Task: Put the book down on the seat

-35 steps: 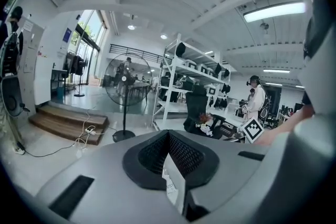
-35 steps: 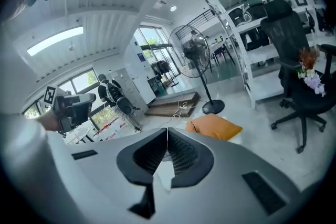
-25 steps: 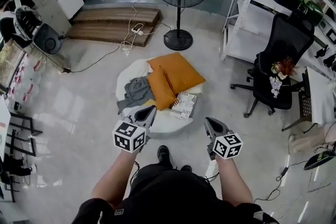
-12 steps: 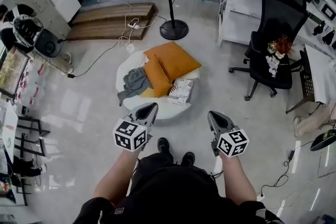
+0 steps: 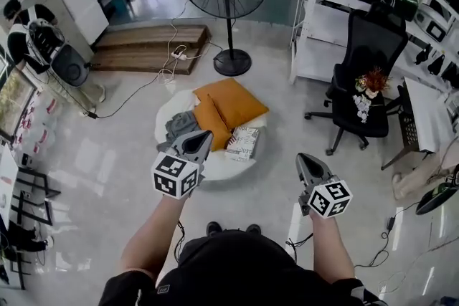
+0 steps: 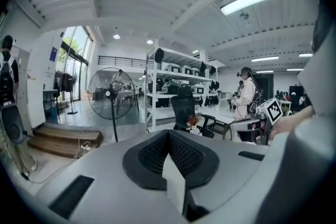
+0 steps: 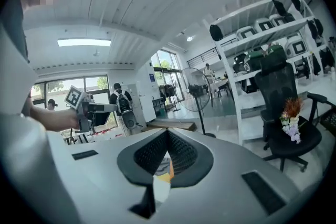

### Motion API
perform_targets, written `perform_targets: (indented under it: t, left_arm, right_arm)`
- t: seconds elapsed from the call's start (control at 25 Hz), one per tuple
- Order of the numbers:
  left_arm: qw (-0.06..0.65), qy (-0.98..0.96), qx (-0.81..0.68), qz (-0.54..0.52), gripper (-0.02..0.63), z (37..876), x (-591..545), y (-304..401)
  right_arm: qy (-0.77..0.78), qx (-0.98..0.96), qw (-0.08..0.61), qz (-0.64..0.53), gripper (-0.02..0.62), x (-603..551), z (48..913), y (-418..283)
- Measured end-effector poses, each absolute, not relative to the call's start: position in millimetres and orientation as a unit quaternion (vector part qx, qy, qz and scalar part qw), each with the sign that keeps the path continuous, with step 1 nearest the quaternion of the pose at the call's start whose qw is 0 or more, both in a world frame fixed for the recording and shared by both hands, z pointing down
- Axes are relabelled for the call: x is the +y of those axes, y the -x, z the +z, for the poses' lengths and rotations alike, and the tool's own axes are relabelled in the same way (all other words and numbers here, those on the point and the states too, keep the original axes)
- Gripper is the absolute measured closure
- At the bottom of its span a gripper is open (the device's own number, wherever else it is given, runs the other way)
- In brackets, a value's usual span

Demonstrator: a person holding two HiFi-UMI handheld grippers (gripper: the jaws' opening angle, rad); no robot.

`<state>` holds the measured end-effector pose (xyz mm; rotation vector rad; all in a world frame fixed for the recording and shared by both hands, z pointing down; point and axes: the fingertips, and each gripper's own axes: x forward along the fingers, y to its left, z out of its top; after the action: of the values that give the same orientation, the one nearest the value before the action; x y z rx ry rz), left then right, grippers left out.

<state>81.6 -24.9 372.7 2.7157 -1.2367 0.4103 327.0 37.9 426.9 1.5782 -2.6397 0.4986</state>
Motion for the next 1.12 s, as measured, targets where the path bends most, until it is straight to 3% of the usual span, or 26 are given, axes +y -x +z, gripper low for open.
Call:
perform_targets:
  t: [0.48,1.12]
  left_arm:
    - [0.024,-0.896,-0.418,0.146,0.603,321.1,-40.1,-2.7]
    - [0.039,-0.878,-0.466,0.1,0.603,341.0,-30.9,54.6]
  right_arm:
    - [-0.477,-0.879,-0.008,-0.002,0.581,19.3,285.3,-264.7]
    - [-0.456,-0.889,0.003,0.05,0.581,34.8,329.6,-195.0]
